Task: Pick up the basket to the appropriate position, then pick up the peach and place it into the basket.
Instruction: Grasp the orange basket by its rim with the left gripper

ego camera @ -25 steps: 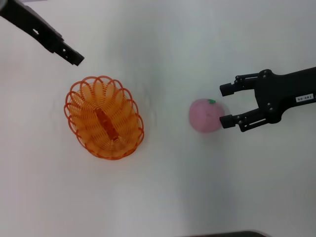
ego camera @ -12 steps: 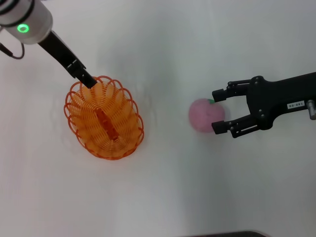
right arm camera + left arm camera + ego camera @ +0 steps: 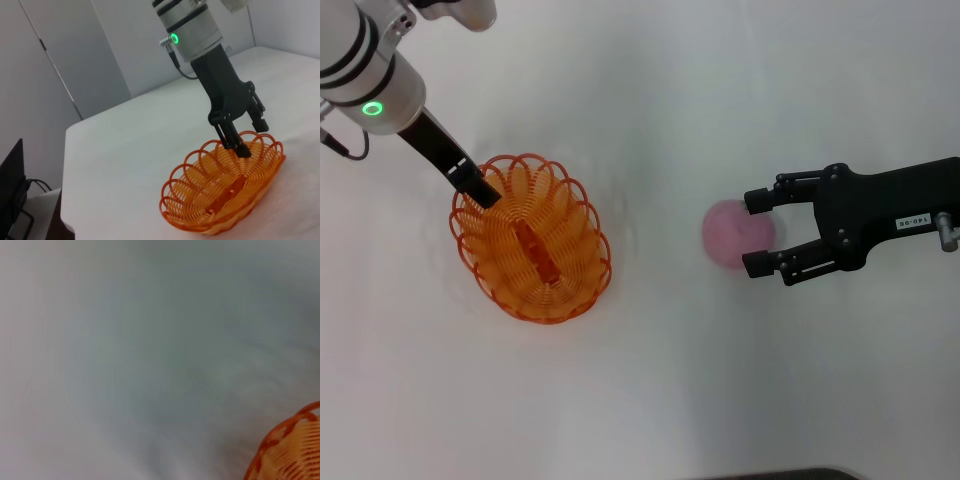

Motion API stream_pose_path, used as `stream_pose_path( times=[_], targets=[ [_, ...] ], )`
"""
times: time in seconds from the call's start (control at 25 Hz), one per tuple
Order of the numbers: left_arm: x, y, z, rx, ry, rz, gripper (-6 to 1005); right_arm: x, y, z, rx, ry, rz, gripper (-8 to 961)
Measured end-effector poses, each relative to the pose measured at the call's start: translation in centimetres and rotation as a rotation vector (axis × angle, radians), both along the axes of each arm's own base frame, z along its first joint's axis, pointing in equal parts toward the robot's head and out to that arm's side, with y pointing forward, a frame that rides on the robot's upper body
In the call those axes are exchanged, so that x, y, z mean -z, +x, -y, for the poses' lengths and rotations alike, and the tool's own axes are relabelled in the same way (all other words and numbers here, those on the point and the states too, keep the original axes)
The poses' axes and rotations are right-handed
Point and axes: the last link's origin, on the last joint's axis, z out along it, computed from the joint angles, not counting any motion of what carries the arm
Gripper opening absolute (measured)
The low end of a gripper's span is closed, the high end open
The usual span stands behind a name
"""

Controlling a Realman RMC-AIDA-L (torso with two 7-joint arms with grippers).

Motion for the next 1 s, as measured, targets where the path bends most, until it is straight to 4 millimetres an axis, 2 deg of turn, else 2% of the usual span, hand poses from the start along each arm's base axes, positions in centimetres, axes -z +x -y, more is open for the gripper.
stream_pose_path(
  times=[0.28, 0.48, 0.68, 0.88, 1.0],
  targets=[
    [0.8, 0.1, 0.9, -0.002, -0.050, 0.015, 752, 0.3, 0.1, 0.2, 0.017, -0.006, -0.018, 915],
    [1.0, 0.6, 1.1, 0.015, -0.058, 0.031, 555, 0.6, 0.2, 0.2, 0.022, -0.003, -0.019, 915],
    [0.7, 1.3, 1.1, 0.019, -0.058, 0.067, 310, 0.9, 0.2, 0.3, 0.025, -0.005, -0.022, 915],
    [-0.1, 1.7, 1.1, -0.010, -0.045, 0.138, 196, 0.9, 0.3, 0.3, 0.030, -0.001, -0.020, 915],
    [-1.3, 1.9, 0.7, -0.037, 0.000, 0.189, 155, 0.9, 0.4, 0.3, 0.033, 0.003, -0.017, 915]
  ],
)
